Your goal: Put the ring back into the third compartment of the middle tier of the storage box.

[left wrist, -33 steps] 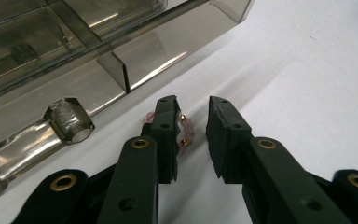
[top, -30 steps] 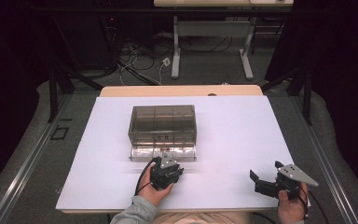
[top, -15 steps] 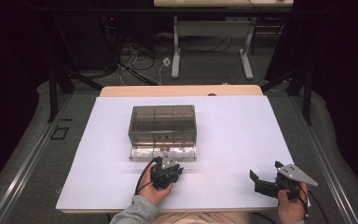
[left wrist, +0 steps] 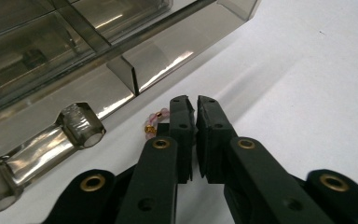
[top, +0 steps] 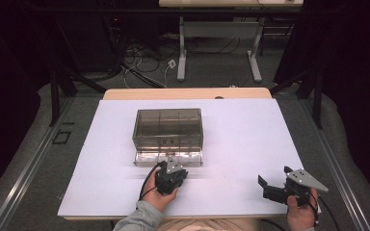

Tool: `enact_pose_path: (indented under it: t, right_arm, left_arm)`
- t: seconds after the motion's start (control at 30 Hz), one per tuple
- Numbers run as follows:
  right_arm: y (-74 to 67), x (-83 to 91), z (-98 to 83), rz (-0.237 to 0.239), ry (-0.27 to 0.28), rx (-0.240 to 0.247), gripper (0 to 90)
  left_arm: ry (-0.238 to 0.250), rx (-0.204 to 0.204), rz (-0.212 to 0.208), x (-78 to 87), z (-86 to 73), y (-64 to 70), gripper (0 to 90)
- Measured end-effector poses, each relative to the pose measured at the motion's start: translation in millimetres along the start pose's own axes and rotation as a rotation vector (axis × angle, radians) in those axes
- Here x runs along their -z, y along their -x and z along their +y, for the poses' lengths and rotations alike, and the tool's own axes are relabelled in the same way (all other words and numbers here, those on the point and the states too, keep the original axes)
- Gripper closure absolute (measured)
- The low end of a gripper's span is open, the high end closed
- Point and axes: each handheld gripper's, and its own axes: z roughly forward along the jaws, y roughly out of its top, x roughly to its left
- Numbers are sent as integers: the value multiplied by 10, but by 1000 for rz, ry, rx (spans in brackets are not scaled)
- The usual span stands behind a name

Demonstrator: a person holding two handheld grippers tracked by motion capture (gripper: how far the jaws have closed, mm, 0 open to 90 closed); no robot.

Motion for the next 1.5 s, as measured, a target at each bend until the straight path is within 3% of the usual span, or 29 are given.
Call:
enact_pose_path:
  t: [1.5]
  right_arm:
    - [17, 4, 2, -2, 4, -9, 0]
  left_arm:
    - [8, -14, -21, 58, 19, 46, 876]
